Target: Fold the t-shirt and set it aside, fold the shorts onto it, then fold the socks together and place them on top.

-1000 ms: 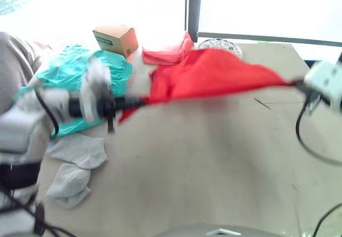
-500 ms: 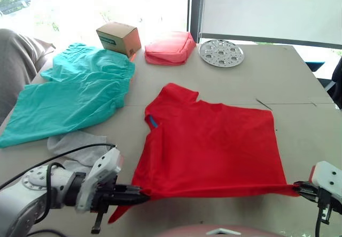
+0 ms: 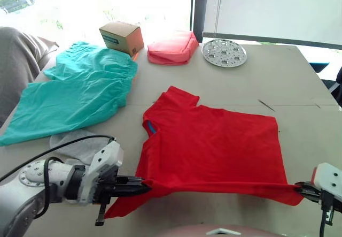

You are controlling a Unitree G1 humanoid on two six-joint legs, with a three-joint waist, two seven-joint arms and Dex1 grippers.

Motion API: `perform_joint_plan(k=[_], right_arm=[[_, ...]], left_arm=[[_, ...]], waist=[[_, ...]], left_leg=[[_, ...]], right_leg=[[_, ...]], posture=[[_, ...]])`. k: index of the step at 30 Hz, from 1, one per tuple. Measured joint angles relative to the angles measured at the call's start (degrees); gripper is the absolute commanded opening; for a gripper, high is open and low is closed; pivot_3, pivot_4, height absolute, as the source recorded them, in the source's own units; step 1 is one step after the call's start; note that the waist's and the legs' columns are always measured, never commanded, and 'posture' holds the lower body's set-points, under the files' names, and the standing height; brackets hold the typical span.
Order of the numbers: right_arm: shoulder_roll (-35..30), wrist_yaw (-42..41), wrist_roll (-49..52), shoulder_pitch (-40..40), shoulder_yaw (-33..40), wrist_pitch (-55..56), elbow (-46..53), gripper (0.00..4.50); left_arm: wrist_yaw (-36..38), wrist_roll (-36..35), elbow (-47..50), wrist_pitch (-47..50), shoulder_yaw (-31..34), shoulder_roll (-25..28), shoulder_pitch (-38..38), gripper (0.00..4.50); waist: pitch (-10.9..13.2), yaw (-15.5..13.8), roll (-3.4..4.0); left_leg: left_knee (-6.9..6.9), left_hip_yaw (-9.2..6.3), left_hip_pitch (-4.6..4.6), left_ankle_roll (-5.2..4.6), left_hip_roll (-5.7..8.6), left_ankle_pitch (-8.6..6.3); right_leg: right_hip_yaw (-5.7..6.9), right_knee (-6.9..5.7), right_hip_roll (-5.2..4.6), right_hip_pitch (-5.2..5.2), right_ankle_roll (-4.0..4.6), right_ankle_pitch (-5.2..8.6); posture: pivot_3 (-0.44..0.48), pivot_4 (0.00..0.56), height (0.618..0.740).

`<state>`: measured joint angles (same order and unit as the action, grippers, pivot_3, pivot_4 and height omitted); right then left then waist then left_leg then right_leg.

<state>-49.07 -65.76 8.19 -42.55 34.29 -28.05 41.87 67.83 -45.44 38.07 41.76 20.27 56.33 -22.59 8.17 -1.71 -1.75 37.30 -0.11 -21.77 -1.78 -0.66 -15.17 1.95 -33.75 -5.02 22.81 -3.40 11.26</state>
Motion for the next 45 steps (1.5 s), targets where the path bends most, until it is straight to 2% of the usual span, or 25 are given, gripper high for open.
perform_joint_plan(k=[4, 10, 15, 25, 29, 42, 45], right_arm=[[-0.2, 0.7, -0.5, 0.8, -0.8, -0.1, -0.4, 0.00], [-0.6, 1.8, 0.0, 3.5, -4.4, -1.3, -0.2, 0.00], [-1.3, 2.4, 0.1, 4.2, -5.2, -1.8, -0.2, 0.00], [-1.5, 2.8, 0.8, 4.3, -6.4, -3.0, 0.6, 0.00], [-1.5, 3.5, 1.1, 4.3, -6.5, -3.3, 1.8, 0.00], [-1.5, 4.0, 1.4, 3.9, -6.4, -4.3, 2.7, 0.00], [-1.5, 4.1, 1.4, 3.7, -6.4, -4.5, 3.2, 0.00]], left_arm=[[-0.9, 1.3, -4.0, -1.3, 0.5, -2.2, -0.8, 2.41], [4.7, 1.5, -11.1, -2.2, 7.0, -2.2, -9.2, 2.41], [7.2, 3.6, -9.8, -4.7, 6.5, -3.0, -14.5, 2.41], [-10.8, 0.4, -7.5, 6.5, -4.2, -9.4, 0.8, 2.41], [-15.1, 0.4, -7.5, 9.4, -7.9, -9.8, 4.0, 2.41], [-13.7, -1.2, -7.5, 12.2, -9.3, -6.2, 5.7, 2.41], [-13.9, -2.0, -7.3, 12.8, -9.9, -6.3, 7.3, 1.65]], waist=[[0.0, -0.3, -0.04], [0.0, -0.4, -0.06], [-0.1, -0.6, -0.11], [-0.1, -0.5, -0.08], [-0.1, -0.5, -0.13], [-0.1, -0.6, -0.09], [-0.1, -0.6, -0.10]], left_leg=[[0.01, 0.02, 0.00, 0.00, 0.00, 0.00], [-0.01, 0.04, -0.06, 0.02, -0.05, -0.03], [0.01, 0.06, -0.09, 0.24, -0.02, -0.17], [0.03, 0.05, -0.07, -0.02, -0.01, -0.02], [0.04, 0.05, -0.07, -0.02, 0.00, -0.02], [0.04, 0.05, -0.08, -0.01, 0.00, -0.03], [0.03, 0.05, -0.08, -0.01, 0.00, -0.03]], right_leg=[[-0.01, 0.01, 0.00, 0.00, 0.00, 0.00], [0.01, 0.00, -0.01, 0.14, 0.03, 0.02], [-0.01, 0.00, -0.07, 0.16, 0.03, 0.02], [-0.02, -0.05, 0.02, 0.14, 0.03, 0.02], [-0.04, -0.06, 0.03, 0.14, 0.03, 0.01], [-0.03, -0.05, -0.01, 0.15, 0.03, 0.02], [-0.03, -0.05, 0.00, 0.14, 0.03, 0.02]], posture=[[0.000, 0.150, 0.739], [0.000, 0.150, 0.739], [0.000, 0.150, 0.739], [0.000, 0.150, 0.739], [0.000, 0.150, 0.739], [0.000, 0.150, 0.739], [0.000, 0.150, 0.739]])
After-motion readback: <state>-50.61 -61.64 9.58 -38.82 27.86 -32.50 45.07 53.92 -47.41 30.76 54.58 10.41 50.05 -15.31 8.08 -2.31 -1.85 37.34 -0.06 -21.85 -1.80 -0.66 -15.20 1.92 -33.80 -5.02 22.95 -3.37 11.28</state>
